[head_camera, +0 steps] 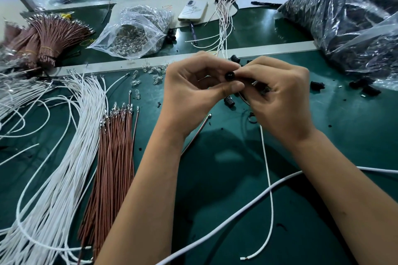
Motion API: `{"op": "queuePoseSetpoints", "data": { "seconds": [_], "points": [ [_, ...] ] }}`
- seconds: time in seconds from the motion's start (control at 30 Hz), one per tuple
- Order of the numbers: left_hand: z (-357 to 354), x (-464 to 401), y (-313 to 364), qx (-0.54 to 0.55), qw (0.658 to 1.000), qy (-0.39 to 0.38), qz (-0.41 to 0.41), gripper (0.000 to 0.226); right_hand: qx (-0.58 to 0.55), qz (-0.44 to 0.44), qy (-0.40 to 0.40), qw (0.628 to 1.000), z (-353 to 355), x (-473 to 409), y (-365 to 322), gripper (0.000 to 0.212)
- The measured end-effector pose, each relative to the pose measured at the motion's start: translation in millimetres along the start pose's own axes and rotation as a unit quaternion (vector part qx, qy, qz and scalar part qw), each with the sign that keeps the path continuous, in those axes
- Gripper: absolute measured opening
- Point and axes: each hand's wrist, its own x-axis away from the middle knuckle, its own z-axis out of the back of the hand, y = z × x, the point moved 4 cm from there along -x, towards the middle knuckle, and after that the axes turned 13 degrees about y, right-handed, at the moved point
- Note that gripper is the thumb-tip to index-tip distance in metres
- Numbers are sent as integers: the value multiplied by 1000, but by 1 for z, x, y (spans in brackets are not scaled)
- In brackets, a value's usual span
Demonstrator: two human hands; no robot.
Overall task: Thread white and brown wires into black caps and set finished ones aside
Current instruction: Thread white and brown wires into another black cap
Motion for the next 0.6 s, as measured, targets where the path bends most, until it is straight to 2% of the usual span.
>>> {"op": "queuePoseSetpoints", "data": {
  "seconds": [0.6],
  "points": [
    [-1, 1, 1, 3, 1000, 11, 23, 33, -19, 12, -4, 1000, 0, 2, 2, 7]
  ]
}}
